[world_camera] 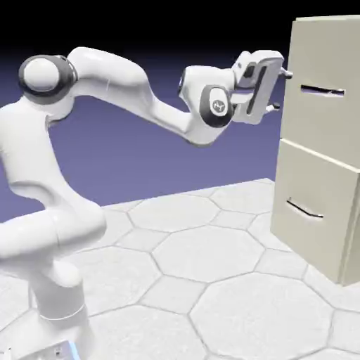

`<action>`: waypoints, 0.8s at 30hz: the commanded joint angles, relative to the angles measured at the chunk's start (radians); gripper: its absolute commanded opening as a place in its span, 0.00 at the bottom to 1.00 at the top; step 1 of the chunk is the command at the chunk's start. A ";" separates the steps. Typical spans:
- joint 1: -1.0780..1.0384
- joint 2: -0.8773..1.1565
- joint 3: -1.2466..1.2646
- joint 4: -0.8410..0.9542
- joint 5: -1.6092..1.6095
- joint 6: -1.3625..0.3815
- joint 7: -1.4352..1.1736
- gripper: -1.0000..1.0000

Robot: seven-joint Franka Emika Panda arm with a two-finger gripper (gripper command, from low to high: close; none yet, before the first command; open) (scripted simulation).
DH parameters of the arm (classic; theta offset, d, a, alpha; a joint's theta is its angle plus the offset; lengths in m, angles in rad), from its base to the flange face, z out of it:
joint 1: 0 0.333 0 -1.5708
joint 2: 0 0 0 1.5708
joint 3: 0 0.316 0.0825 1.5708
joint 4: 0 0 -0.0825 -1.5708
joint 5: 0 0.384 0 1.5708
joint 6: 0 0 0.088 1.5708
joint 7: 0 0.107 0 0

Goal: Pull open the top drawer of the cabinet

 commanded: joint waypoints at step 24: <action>-0.822 -0.060 0.715 0.491 -0.131 0.108 -0.139 0.50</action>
